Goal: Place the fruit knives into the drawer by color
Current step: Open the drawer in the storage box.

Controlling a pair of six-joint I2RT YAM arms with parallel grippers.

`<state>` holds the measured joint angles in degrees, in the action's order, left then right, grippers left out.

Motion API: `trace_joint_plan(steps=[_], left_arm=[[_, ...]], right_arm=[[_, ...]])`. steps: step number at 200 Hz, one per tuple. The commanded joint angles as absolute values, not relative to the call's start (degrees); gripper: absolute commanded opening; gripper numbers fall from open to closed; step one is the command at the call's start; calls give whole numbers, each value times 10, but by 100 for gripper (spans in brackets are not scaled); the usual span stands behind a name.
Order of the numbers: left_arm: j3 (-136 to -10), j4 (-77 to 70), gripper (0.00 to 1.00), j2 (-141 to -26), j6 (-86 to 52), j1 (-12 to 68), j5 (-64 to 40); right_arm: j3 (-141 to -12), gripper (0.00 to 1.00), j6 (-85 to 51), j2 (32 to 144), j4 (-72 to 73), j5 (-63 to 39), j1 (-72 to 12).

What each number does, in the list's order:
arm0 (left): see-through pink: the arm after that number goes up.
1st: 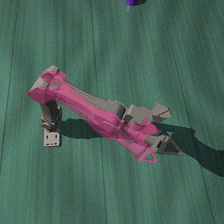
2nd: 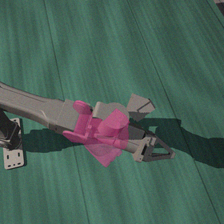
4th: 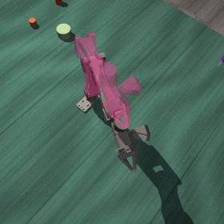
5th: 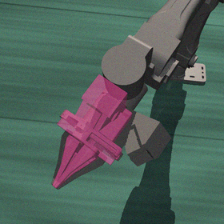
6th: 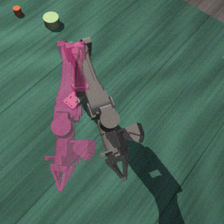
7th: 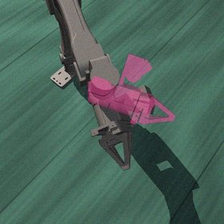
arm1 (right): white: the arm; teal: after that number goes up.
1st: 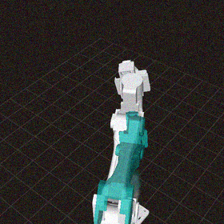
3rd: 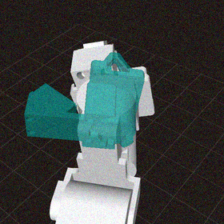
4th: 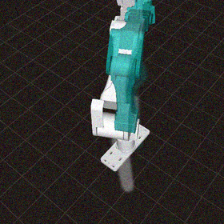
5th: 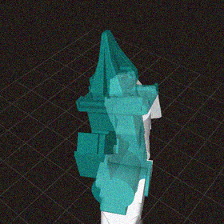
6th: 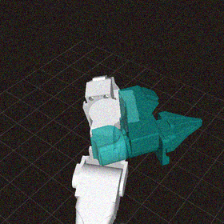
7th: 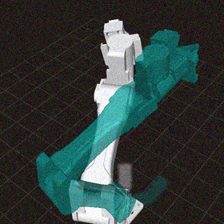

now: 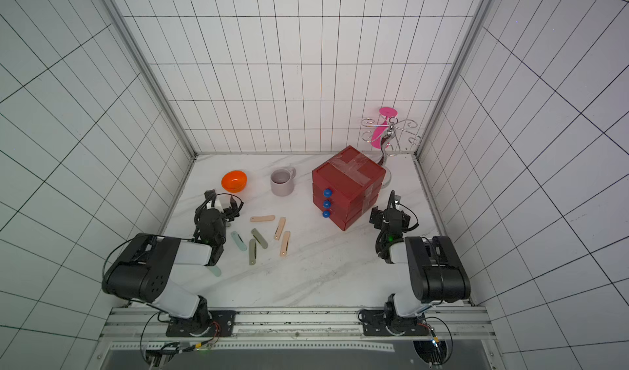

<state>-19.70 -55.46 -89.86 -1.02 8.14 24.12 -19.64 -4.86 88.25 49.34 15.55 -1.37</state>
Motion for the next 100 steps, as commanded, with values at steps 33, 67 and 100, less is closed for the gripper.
trace_joint_plan(steps=[33, 67, 100], left_arm=[[-205, -566, 98, -899, -3, 81, 237], [-204, -566, 98, -899, -4, 82, 236], [-204, -566, 98, -899, -4, 79, 231]], right_arm=[[-229, 99, -43, 883, 504, 160, -11], [-229, 99, -43, 883, 504, 160, -11], [-229, 99, -43, 883, 504, 160, -11]])
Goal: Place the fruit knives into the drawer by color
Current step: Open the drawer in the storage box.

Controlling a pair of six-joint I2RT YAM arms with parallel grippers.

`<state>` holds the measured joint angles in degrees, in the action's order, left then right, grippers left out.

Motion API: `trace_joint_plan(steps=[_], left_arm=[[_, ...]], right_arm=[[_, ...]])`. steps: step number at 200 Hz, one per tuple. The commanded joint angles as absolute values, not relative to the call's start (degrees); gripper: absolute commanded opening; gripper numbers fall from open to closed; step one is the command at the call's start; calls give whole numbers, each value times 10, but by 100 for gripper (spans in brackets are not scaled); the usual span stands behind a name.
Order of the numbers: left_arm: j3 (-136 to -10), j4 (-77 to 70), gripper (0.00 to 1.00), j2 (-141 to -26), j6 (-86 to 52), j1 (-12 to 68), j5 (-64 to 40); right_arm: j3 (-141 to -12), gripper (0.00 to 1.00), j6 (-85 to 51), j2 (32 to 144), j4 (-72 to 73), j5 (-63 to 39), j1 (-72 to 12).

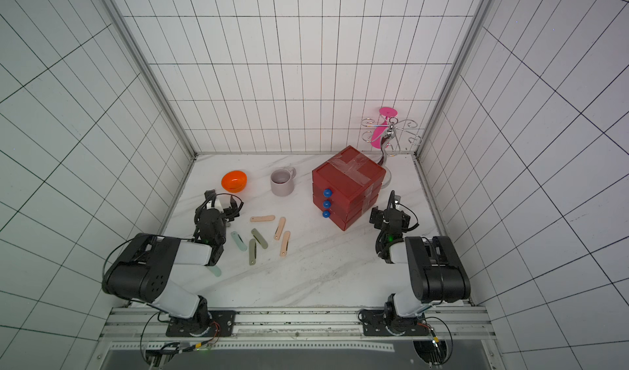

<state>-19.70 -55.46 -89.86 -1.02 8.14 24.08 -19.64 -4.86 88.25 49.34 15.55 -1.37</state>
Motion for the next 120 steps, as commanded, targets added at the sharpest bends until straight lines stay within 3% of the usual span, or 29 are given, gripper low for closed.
trace_joint_plan(steps=[1, 120], left_arm=[[-204, -566, 98, -899, -4, 79, 231], [-206, -562, 98, -897, -6, 75, 223]], right_arm=[[-229, 99, -43, 883, 504, 160, -11], [-229, 99, -45, 883, 503, 160, -11]])
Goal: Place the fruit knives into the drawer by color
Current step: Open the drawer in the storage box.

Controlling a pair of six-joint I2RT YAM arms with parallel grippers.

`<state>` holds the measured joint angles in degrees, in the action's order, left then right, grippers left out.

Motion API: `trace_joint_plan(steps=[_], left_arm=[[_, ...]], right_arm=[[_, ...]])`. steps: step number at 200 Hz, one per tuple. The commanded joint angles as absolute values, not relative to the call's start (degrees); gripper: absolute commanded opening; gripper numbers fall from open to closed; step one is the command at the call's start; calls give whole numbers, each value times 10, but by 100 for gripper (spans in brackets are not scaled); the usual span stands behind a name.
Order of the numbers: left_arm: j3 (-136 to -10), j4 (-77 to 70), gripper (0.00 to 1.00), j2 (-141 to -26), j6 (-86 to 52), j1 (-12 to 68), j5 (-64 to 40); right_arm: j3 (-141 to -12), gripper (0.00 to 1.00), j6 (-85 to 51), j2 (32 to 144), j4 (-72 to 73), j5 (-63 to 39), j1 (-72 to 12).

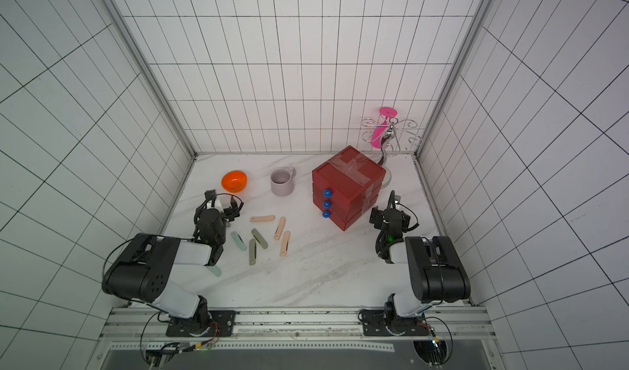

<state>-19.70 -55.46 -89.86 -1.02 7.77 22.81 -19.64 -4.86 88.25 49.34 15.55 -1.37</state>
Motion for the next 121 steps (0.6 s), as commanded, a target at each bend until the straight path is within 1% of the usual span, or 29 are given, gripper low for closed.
trace_joint_plan(steps=[1, 39, 69, 86, 106, 121], left_arm=[[-205, -562, 98, -897, -6, 75, 223], [-213, -561, 98, -887, 0, 75, 237], [-270, -389, 98, -826, -21, 76, 259], [-292, -338, 97, -799, -27, 78, 268], [-315, -284, 98, -768, -56, 78, 277], [-335, -241, 98, -749, -92, 79, 284]], right_arm=[[-229, 99, -44, 883, 504, 160, -11], [-229, 99, -50, 878, 499, 164, -10], [-244, 99, -49, 862, 458, 158, -10], [-240, 99, -49, 853, 463, 163, -10], [-260, 99, -68, 812, 384, 201, -8], [-279, 99, -75, 790, 336, 211, -5]])
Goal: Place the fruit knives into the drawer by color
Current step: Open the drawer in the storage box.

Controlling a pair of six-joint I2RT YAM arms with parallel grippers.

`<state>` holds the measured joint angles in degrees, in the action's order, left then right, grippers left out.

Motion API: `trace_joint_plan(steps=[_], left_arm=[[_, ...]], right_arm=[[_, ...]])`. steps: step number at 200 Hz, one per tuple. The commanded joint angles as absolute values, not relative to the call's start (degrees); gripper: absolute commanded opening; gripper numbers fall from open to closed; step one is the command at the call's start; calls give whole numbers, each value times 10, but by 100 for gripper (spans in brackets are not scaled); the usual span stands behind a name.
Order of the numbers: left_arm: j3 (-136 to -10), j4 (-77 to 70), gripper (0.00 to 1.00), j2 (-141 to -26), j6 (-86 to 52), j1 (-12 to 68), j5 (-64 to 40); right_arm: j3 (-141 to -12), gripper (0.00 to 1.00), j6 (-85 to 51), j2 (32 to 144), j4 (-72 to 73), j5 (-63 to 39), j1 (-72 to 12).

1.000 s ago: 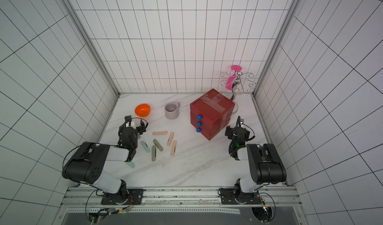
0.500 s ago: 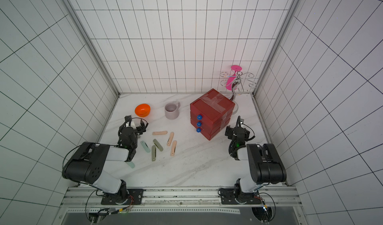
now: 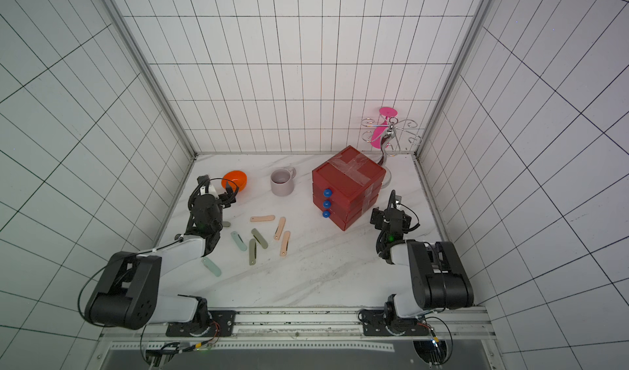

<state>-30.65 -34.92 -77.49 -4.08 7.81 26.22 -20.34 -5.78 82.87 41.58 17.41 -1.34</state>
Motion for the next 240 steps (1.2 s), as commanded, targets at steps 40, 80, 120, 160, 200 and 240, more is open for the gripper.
trace_joint_plan(steps=[40, 80, 120, 160, 200, 240], left_arm=[[-402, -44, 98, -691, -261, 70, 251], [-394, -39, 98, -648, -311, 8, 29], [-465, 69, 97, -648, -265, 41, -45], [-517, 96, 98, -647, -239, 128, -74], [-596, 123, 98, -685, -235, 180, -120], [-653, 122, 98, -741, -239, 193, -171]], right_arm=[[-312, 99, -235, 716, 149, 385, -5], [-322, 99, -378, 593, -48, 380, 4], [-347, 99, -338, 516, -149, 234, 4], [-440, 99, -318, 507, -294, 155, 4], [-534, 99, -289, 475, -415, 138, 3], [-618, 99, -263, 456, -495, 114, 3]])
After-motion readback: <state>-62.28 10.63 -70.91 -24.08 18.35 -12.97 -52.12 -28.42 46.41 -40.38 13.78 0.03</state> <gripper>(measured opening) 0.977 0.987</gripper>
